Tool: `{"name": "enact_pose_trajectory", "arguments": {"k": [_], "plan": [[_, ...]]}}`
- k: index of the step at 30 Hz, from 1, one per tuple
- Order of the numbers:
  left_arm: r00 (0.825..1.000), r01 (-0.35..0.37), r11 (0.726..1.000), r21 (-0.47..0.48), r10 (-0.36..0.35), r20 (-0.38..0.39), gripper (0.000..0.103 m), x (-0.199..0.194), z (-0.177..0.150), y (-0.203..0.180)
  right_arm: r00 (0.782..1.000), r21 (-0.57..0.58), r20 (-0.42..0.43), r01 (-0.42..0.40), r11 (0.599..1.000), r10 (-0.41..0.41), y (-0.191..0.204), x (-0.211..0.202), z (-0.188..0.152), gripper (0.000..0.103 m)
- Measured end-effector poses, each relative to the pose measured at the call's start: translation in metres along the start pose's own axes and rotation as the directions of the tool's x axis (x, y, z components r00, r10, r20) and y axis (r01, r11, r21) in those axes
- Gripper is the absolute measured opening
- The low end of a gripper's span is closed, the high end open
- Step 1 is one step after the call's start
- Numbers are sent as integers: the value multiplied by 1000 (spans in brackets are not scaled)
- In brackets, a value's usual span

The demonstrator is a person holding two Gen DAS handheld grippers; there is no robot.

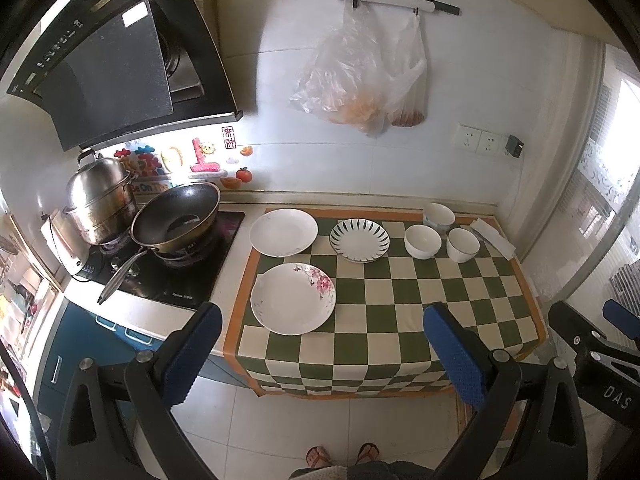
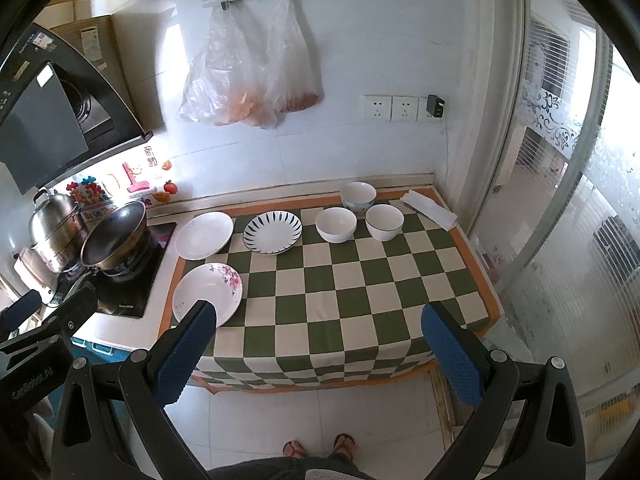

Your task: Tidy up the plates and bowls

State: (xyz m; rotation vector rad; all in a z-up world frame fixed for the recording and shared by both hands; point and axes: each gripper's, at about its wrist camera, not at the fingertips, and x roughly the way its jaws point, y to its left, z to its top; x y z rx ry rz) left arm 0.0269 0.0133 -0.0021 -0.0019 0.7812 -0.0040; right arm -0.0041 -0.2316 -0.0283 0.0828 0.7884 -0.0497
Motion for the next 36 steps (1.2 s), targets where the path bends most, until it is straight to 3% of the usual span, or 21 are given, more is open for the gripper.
{"name": "enact_pose_trajectory", "arguments": {"k": [23,29,32,35,36], "plan": [[1000,9,1000,-1,-9,-3,103,-4,7,-3,1000,4,0,1,1000,-1,0,-4,1,103],[1000,4,999,-38,-4,-15,103,12,7,-10,1000,-1,-14,-16,1000,16,-10,11,3,103],[1000,-4,998,-65,3,-17,103,33,4,-6,997,-56,-8,-80,995,80,-10,35,2,103],[999,22,997,-74,-24,-27,103,63,0,-2,981,-82,-76,-184,980,178,-7,74,0,103],[999,1,996,-88,-4,-38,103,74,-1,1,978,-87,-94,-195,977,187,-6,85,-2,103]]}}
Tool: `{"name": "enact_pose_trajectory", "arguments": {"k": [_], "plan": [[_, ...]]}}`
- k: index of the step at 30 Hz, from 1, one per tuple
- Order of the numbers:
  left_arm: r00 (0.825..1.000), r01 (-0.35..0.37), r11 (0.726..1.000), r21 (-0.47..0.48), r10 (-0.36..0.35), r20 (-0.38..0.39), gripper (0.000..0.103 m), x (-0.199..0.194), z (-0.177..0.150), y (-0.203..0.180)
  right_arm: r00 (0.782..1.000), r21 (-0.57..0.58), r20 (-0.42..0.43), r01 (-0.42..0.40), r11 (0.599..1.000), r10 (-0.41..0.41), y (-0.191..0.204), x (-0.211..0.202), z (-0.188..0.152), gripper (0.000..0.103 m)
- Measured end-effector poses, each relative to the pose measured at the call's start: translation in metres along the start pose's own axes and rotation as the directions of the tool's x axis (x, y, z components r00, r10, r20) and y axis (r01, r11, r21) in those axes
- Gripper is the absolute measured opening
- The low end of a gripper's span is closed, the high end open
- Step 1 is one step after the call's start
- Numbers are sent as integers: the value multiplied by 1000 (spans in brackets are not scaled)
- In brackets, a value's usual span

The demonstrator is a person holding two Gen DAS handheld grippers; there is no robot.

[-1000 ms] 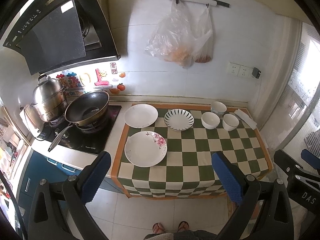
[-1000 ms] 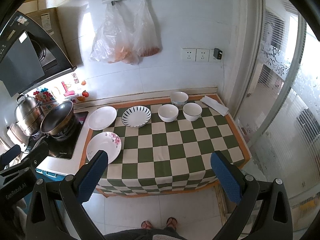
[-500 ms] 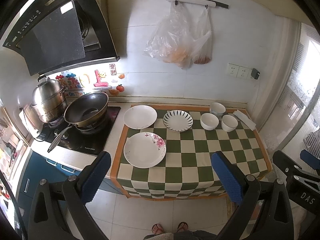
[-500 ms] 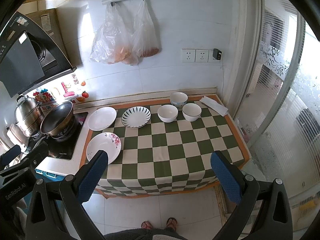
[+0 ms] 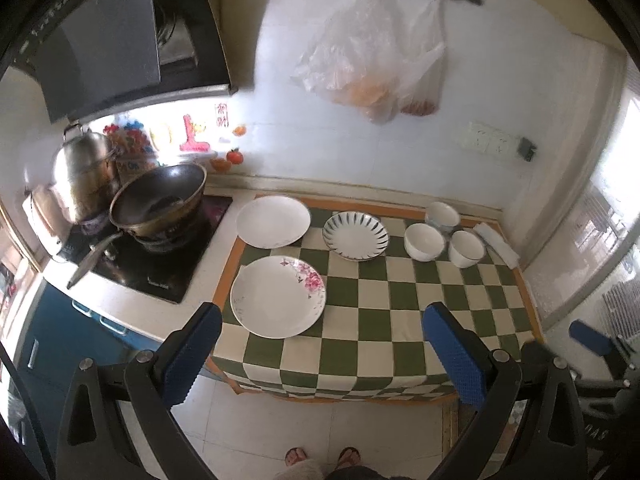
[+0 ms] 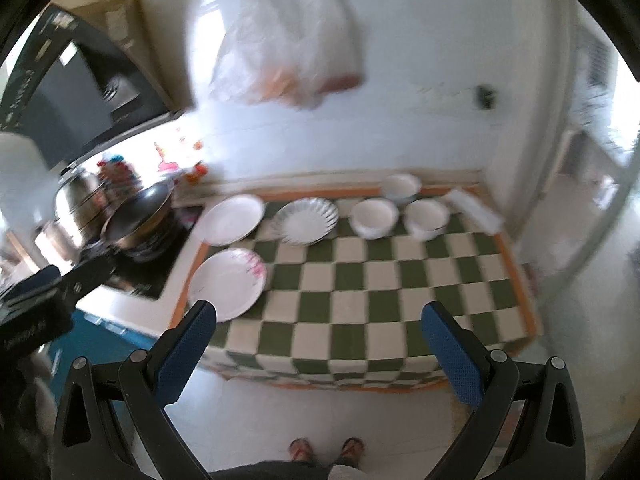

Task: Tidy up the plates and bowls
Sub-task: 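Move both grippers to the pink-flower plate and grasp its rim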

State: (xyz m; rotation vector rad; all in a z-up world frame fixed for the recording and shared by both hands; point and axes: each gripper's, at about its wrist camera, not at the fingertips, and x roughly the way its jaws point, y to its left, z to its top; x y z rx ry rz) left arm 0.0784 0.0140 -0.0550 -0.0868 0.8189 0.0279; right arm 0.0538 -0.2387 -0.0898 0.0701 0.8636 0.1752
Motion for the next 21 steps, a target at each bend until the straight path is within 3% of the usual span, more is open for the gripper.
{"name": "enact_pose_trajectory", "arguments": {"k": [4,9,15,21], "plan": [[992,-115,993,-34,112,-59,103,55,-10,17,993,-52,-105,-59,997,53,2,66,-3,103],[976,-128,986,-111,105,-189,103,131,-21,53,975,-91,-212,-85,992,64,19,157,-4,103],[936,-177,980,-87,140,-324,103,226,-20,100,932,-21,-334,-158,987,142,37,273,8,103],[887,-136,987,-90,81,-454,102,329,-11,159,860,124,-471,-159,979,199,52,408,22,99]]}}
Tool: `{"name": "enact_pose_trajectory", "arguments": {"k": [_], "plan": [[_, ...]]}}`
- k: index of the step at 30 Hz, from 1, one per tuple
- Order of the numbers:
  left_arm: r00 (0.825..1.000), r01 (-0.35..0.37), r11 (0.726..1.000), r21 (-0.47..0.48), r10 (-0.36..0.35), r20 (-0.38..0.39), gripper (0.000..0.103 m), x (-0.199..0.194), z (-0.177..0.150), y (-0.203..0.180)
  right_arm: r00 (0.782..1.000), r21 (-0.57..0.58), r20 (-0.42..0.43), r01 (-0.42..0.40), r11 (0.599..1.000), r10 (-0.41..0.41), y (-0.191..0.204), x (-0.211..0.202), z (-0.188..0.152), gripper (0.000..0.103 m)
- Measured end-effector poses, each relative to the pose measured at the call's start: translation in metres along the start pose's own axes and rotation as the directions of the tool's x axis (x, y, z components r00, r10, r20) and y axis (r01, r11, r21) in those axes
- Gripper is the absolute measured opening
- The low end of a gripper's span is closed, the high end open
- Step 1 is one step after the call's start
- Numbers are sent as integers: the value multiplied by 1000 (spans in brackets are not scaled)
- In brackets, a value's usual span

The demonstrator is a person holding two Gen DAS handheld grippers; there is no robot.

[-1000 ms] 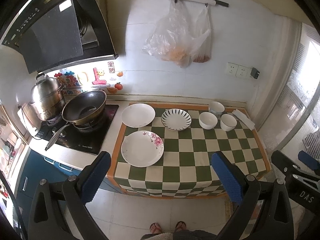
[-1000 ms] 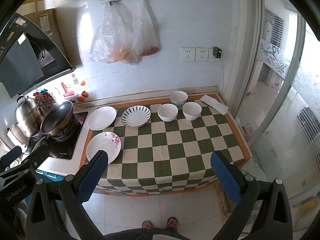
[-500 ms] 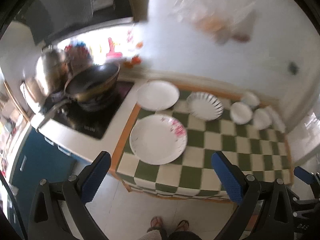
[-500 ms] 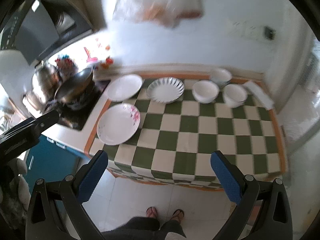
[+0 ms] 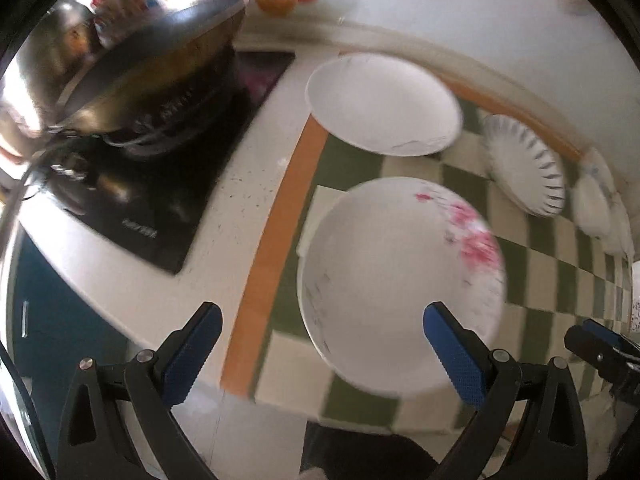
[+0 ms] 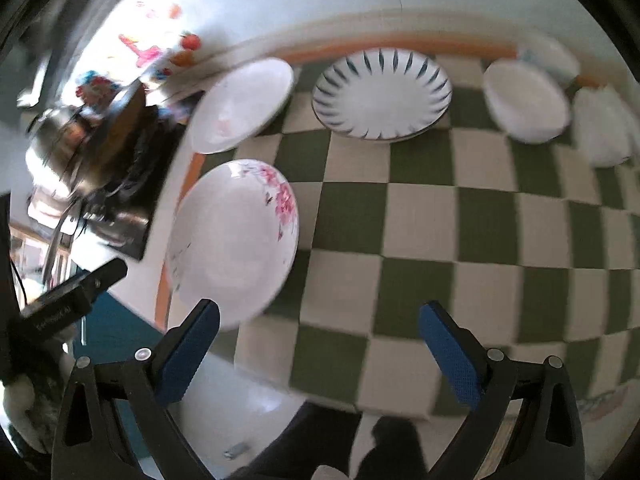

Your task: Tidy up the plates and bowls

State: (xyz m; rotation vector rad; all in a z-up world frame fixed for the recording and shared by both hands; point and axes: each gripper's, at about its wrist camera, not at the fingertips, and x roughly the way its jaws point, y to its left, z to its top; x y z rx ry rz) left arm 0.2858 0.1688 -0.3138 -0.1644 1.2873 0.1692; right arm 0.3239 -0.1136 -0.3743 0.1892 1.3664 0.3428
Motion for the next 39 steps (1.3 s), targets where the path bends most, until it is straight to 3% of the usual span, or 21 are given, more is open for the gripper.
{"name": "enact_pose_trajectory", "arguments": {"k": [5,8,10,13,14,17,28,39], "plan": [[985,83,996,31,-77,-154,84,69,31,18,990,60,-137,-22,998,30,10,82,38,82],[970,130,990,60,-115,-212,64,93,38,18,982,70,-184,-33,997,45,17,112,46,66],[961,160,984,74,-138,-241,43,102,39,16,976,83,-206,-48,995,65,22,127,49,57],[955,196,976,93,-169,-242,39,103,38,12,978,94,-188,-72,993,89,25,135,53,42],[954,203,974,100,-174,-244,39,102,37,11,975,106,-197,-78,991,98,26,136,53,30],[951,216,971,97,-187,-245,33,99,34,9,976,115,-204,-57,992,80,26,144,55,18],[962,189,976,112,-160,-222,33,79,27,-25,973,129,-189,-110,986,134,11,116,41,15],[957,234,958,168,-196,-213,33,54,18,-101,979,168,-150,-110,980,136,-63,55,26,15]]}}
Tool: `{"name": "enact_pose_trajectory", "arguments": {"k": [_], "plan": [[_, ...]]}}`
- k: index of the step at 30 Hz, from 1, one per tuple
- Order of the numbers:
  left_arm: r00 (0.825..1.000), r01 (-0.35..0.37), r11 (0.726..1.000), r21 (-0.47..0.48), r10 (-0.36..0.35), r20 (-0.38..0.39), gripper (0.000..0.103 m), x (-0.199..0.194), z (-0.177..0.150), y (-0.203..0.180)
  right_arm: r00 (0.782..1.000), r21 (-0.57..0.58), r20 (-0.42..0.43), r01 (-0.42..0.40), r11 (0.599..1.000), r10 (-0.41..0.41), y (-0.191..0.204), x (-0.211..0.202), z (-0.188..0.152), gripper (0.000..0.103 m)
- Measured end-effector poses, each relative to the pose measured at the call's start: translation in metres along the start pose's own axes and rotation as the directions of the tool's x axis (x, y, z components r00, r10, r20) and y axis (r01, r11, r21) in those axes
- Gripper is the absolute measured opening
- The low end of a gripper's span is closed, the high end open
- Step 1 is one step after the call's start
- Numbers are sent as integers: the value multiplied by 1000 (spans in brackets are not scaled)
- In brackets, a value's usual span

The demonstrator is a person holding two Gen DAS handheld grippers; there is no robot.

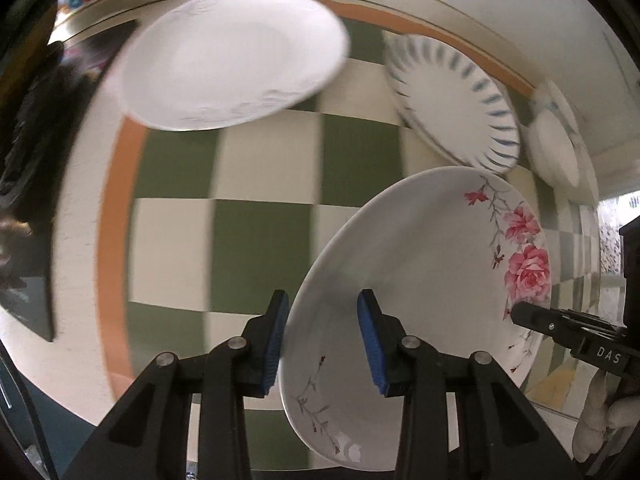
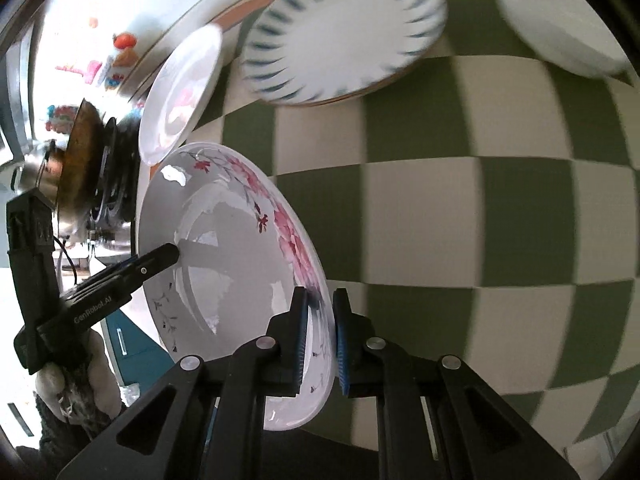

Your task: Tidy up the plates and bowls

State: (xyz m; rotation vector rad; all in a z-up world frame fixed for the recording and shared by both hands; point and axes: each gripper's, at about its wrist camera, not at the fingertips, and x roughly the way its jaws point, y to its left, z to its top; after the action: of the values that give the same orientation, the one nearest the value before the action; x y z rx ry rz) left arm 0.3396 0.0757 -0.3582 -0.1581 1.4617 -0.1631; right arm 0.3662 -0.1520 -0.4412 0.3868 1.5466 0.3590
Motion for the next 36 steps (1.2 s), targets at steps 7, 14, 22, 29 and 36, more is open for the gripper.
{"name": "enact_pose_trajectory", "arguments": {"k": [7,14,22,29,36], "plan": [[999,-9,997,70,11,-31,33,30,15,-59,1000,49,20,19,999,-20,-54,-27,-6,15],[998,-35,994,102,40,-47,33,47,24,-90,1000,84,23,13,996,-15,-91,-31,-5,15],[996,-54,994,91,60,-60,33,50,24,-87,1000,82,17,5,997,-6,-107,-27,2,15],[995,-69,995,73,74,-70,33,63,32,-98,1000,74,-4,10,997,-9,-111,-20,7,15],[999,-20,999,-29,18,-52,34,51,32,-86,999,95,-23,-22,995,25,-118,-26,12,17]]}}
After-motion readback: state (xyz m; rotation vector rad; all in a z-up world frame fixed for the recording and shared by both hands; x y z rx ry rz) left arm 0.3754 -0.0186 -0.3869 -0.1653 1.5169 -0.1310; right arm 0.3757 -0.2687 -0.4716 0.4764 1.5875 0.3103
